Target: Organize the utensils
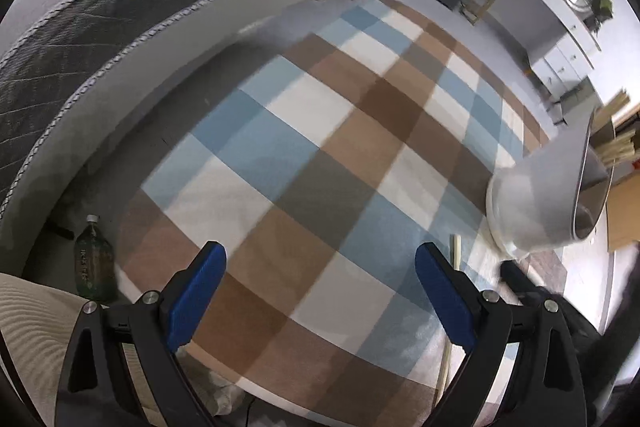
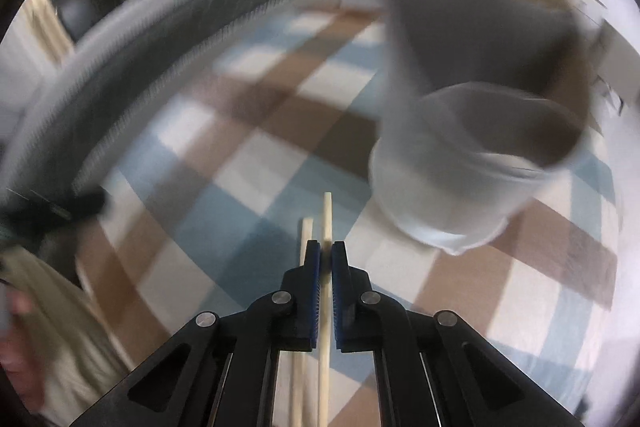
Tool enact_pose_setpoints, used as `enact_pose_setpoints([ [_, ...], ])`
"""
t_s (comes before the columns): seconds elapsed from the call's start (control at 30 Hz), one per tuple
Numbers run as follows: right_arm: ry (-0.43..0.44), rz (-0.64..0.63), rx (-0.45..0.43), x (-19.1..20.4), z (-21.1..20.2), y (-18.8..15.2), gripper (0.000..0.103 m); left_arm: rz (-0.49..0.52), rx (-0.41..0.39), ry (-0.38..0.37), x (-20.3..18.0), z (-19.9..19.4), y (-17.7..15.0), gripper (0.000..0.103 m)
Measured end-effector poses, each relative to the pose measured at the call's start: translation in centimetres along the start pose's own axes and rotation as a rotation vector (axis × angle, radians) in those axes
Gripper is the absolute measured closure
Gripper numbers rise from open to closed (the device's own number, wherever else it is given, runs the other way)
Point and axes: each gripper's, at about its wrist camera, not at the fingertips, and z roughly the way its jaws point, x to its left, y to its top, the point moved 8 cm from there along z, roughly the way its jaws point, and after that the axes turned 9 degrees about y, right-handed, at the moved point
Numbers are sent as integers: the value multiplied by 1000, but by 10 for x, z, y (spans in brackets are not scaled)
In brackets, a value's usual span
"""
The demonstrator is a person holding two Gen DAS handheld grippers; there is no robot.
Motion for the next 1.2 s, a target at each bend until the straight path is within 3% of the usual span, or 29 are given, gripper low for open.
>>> enact_pose_setpoints([
  [0.1, 75, 112, -134, -15, -40, 3, 99, 43, 9, -23, -18, 4, -7, 10],
  [0.3, 150, 250, -316, -52, -90, 3, 102, 186, 9, -80, -69, 7, -21, 15],
  [0.5, 207, 310, -373, -69, -101, -5, 103, 260, 40, -42, -99, 24, -30, 21],
  [0.73, 237, 365, -363, -79, -95, -20, 103, 320, 49, 40, -122, 46, -30, 23],
  [0.8, 239, 372, -367, -83, -97, -21, 103, 336, 56, 66, -126, 53, -31, 34],
  [0.83, 236, 377, -365, -85, -96, -22, 103, 342, 73, 74, -127, 57, -32, 45],
  [0.87, 243, 386, -359, -88, -93, -22, 103, 351, 70, 90, -128, 58, -32, 45],
  [0.93, 251, 405, -350, -92, -91, -24, 100, 379, 50, 110, -132, 58, -31, 62],
  [1.0, 253, 410, -329, -94, -87, -26, 100, 386, 51, 103, -137, 57, -30, 73],
  [1.1, 252, 398, -297, -92, -82, -30, 100, 369, 55, 90, -140, 57, -25, 99],
  [1.2, 249, 375, -264, -88, -78, -32, 100, 340, 62, 59, -136, 58, -22, 101],
])
